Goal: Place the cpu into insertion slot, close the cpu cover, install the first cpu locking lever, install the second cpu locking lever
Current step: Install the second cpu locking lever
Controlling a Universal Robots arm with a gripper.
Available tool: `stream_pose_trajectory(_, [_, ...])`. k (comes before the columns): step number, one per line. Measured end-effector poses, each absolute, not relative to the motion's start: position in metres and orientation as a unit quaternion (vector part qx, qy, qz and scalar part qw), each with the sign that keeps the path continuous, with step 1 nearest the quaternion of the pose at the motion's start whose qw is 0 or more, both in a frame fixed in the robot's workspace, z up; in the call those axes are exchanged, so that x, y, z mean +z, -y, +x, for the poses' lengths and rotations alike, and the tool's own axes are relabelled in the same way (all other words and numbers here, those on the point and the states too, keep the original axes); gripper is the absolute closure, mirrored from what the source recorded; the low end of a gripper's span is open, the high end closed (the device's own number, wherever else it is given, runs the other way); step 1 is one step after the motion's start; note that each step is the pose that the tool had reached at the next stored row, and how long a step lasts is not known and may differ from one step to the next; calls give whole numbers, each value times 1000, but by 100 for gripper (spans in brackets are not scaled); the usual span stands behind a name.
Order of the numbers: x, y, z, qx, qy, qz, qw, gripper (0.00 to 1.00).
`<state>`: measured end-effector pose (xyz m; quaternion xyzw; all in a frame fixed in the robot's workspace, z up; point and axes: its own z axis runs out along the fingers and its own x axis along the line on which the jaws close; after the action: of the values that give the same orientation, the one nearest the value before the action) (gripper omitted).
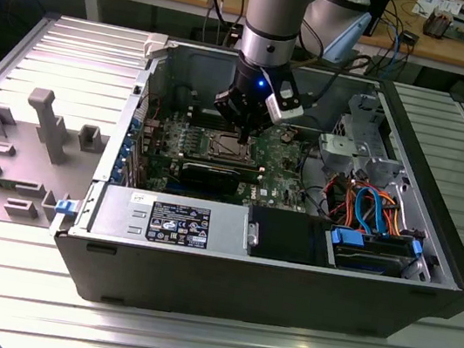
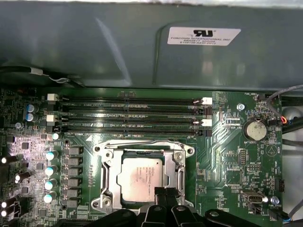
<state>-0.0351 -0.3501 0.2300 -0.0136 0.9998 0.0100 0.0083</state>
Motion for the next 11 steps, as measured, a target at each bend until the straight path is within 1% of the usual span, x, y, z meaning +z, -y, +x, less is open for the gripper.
stream_pose_trajectory(7, [231, 355, -35, 10, -1000, -13, 8, 89])
stream_pose_trajectory(11, [237, 356, -35, 11, -1000, -14, 8, 89])
